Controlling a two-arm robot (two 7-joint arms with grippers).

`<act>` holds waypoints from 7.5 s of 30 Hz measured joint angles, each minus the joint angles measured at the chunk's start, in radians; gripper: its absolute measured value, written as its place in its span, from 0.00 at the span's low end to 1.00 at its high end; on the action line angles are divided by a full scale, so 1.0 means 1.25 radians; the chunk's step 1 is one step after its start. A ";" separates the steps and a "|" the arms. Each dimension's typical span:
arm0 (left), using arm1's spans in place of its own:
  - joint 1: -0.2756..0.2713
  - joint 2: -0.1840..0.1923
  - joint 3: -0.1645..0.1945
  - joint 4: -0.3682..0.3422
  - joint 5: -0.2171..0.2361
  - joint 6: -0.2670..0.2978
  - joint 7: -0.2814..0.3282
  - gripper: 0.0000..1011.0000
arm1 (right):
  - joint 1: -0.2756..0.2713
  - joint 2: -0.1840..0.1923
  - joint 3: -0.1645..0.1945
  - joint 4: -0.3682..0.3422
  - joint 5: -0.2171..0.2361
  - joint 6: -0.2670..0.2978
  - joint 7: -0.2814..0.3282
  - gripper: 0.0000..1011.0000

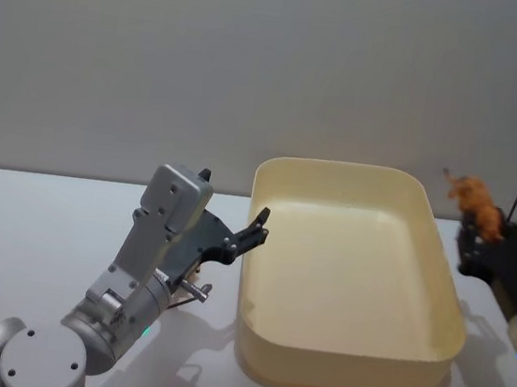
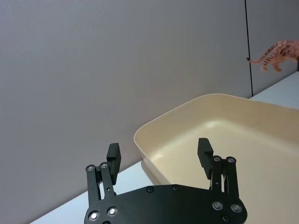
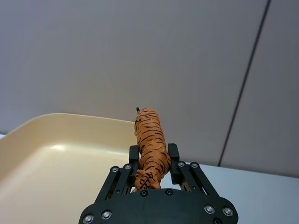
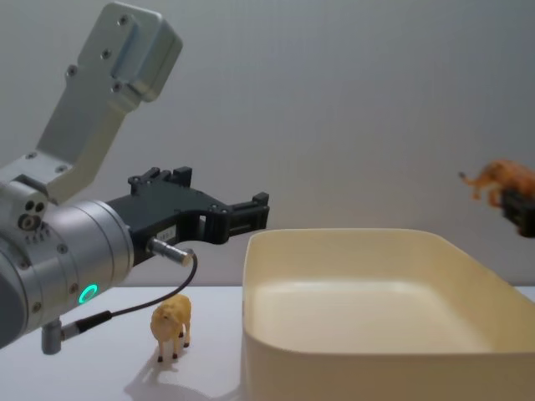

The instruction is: Pick up the toy alternately with two hands and place it into the central storage box.

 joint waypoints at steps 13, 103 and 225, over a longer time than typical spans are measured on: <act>0.000 0.000 0.000 0.000 0.000 0.000 0.000 0.99 | 0.096 -0.066 -0.039 0.078 -0.048 0.056 0.083 0.51; 0.000 0.000 0.000 0.000 0.000 0.000 0.000 0.99 | -0.072 0.080 0.110 0.131 0.002 0.076 -0.044 0.54; 0.057 0.046 -0.028 -0.087 -0.109 0.210 0.024 0.99 | 0.023 0.011 0.104 -0.062 0.154 0.084 0.039 0.99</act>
